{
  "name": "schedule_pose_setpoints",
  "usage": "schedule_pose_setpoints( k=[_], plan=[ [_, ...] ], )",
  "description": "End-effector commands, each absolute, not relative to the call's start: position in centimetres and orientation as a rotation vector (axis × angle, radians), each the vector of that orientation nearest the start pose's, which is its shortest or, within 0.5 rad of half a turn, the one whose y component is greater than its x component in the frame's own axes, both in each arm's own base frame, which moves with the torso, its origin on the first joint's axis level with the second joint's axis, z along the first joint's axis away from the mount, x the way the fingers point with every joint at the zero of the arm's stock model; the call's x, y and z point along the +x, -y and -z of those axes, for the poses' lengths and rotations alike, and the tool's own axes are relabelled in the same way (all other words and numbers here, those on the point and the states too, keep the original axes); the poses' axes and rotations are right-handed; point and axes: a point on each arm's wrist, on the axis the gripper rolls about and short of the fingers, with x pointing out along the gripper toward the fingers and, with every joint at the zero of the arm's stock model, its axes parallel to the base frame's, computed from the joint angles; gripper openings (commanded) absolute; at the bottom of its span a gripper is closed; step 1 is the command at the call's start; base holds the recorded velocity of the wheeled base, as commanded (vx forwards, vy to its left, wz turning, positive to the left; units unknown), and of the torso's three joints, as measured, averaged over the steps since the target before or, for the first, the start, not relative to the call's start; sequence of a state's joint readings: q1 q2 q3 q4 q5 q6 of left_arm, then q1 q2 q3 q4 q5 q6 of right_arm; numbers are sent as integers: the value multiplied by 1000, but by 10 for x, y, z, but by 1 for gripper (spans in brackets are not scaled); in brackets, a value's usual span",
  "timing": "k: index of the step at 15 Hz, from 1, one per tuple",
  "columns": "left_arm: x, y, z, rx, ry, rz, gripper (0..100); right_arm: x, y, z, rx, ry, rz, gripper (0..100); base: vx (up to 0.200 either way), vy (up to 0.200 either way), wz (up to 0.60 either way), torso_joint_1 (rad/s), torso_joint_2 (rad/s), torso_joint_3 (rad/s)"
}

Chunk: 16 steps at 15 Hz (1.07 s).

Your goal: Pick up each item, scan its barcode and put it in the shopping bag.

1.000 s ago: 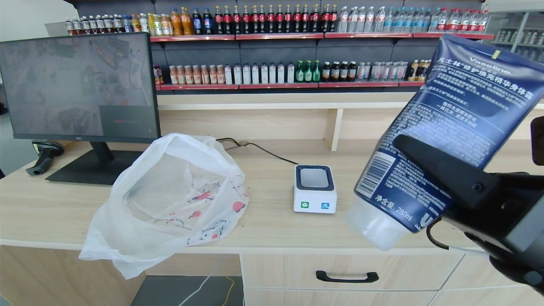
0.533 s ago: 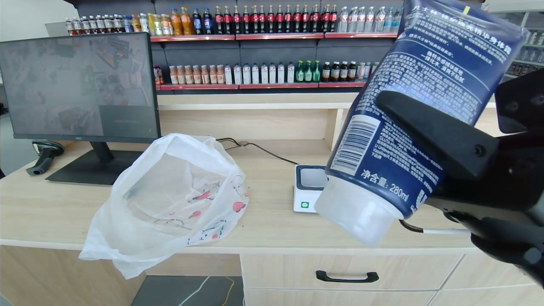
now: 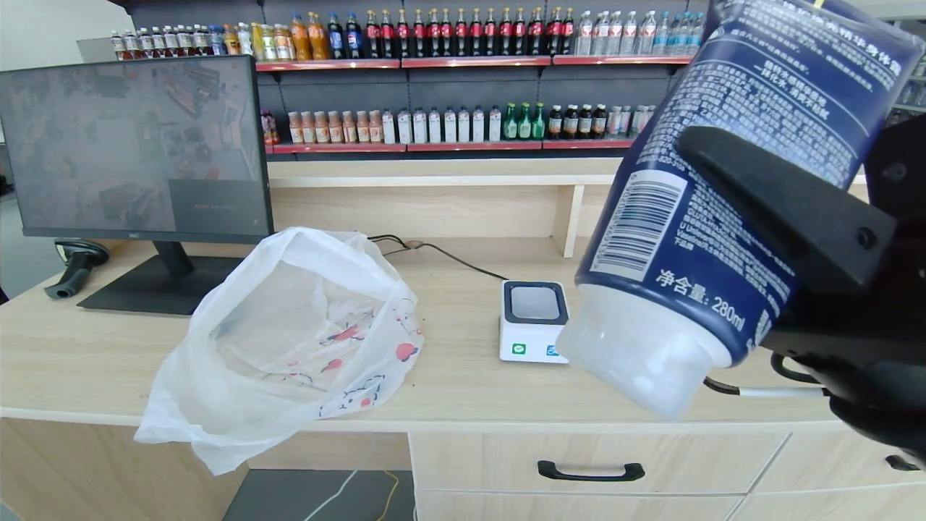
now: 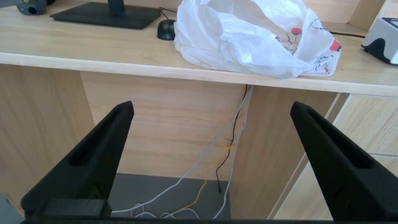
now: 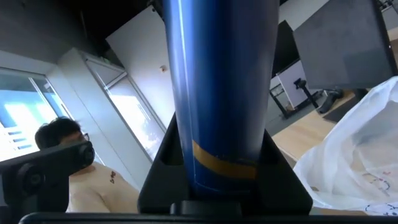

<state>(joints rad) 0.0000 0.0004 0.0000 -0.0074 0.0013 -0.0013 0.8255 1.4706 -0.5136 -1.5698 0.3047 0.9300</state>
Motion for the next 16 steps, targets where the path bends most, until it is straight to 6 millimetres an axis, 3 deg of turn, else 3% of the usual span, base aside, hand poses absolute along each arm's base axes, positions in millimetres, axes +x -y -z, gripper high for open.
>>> schedule_pose_setpoints(
  k=[1, 11, 16],
  plan=[
    [-23, 0, -76, -2, 8, -2, 100, 135, -158, -260, 967, 84, -1324, 0, 0, 0, 0, 0, 0, 0],
    [-23, 0, -76, -2, 8, -2, 100, 128, -150, -260, 962, 95, -1329, 0, 0, 0, 0, 0, 0, 0],
    [-23, 0, -76, -2, 8, -2, 100, 124, -147, -252, 849, 104, -1362, 0, 0, 0, 0, 0, 0, 0]
  ],
)
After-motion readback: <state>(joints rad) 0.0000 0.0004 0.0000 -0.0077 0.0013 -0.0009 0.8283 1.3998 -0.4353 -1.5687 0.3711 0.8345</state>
